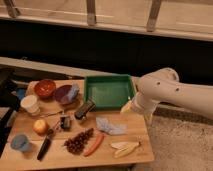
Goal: Place brush in plastic cup
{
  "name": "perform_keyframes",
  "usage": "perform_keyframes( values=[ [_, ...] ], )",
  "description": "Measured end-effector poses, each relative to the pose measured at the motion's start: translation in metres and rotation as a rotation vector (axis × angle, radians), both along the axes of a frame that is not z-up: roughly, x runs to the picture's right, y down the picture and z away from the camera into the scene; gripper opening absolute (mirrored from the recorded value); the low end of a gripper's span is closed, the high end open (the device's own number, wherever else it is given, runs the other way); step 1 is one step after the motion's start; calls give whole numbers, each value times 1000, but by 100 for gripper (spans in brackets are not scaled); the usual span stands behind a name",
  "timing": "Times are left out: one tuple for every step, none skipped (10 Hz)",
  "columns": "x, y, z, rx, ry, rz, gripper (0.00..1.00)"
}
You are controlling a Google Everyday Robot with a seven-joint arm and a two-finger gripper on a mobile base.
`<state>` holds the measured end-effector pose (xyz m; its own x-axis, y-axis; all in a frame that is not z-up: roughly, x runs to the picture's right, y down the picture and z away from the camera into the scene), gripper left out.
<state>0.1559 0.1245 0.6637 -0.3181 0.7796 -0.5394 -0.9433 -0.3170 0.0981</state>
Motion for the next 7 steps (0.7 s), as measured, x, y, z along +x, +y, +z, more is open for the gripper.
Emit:
perform_keyframes(
  values=[
    [2, -5, 5, 4, 6, -15, 80],
    [-4, -9, 8, 6, -1, -35, 80],
    [-16, -14, 10, 14, -15, -63, 80],
    [-33, -19, 12, 24, -34, -89, 80],
    [-60, -27, 16, 37, -64, -123, 80],
    [-82, -32, 19, 43, -90, -146, 80],
    [-104, -35, 21, 49, -121, -168, 80]
  ],
)
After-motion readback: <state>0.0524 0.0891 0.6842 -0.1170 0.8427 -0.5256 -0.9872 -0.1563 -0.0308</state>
